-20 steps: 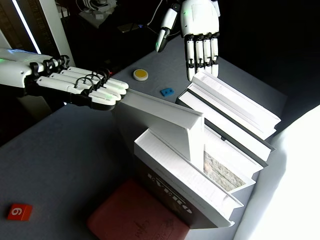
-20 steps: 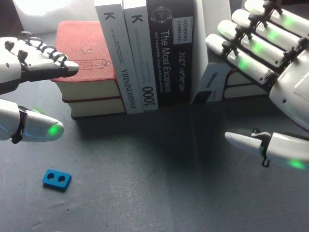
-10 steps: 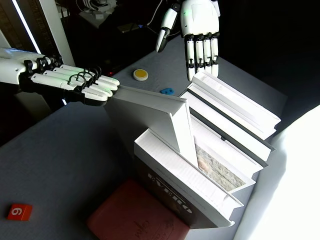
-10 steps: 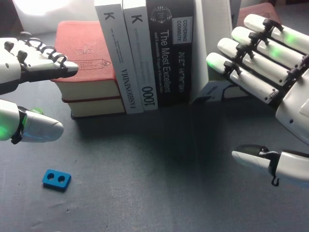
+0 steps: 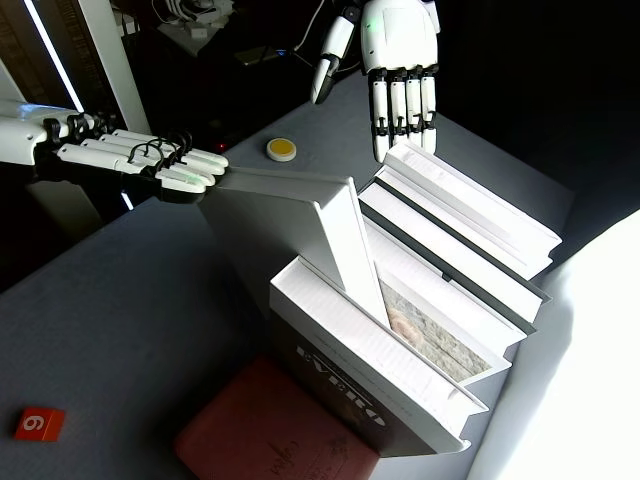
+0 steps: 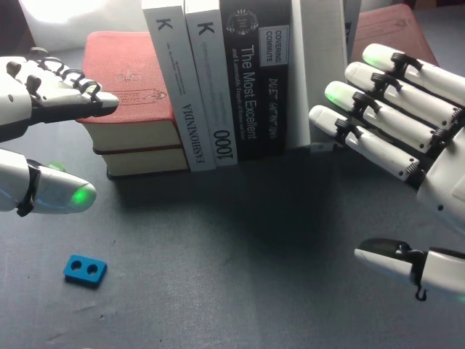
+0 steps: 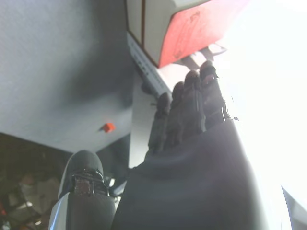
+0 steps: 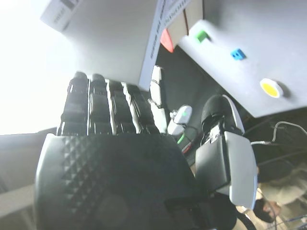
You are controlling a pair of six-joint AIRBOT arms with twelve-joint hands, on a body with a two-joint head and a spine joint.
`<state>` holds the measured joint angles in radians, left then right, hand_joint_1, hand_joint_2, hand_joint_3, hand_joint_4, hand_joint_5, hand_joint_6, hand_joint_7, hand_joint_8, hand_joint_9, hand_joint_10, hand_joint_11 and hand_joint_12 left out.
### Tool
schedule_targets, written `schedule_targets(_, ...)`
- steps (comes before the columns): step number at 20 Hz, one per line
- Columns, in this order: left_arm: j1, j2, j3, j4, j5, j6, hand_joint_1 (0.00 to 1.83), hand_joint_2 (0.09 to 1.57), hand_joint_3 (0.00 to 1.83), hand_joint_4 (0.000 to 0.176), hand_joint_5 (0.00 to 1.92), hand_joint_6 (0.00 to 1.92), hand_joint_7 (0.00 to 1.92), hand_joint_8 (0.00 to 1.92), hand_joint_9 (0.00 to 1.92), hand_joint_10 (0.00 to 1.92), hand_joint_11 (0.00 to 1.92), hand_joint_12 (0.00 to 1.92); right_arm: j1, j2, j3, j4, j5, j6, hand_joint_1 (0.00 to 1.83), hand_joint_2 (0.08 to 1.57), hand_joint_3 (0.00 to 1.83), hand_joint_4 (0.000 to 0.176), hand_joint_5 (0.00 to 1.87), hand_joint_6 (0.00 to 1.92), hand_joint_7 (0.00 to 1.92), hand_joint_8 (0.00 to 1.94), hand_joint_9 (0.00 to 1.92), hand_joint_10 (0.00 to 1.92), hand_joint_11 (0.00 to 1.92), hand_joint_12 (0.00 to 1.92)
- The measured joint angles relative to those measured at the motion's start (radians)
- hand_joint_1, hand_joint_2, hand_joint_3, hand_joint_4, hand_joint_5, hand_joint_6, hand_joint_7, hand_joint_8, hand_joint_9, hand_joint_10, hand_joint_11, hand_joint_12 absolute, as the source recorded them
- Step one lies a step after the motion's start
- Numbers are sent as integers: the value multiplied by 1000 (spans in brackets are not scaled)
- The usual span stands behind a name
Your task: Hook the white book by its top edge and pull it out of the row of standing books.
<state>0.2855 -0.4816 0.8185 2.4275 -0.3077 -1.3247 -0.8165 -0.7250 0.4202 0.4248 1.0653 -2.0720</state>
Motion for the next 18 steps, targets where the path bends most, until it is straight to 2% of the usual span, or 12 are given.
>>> schedule_targets(8,0,0,3,0,-2,0,0,1182,1,0,0,0,0,0,0,0,0,0,-30,-6,0,16,-60,-29,0,1165,0,0,58,12,25,10,0,0,0,0)
schedule_targets(18,0,0,4,0,-3,-1,0,1178,0,0,0,0,0,0,0,0,0,0,-66,-86,69,26,-87,-86,0,1176,1,0,34,2,0,0,0,0,0,0)
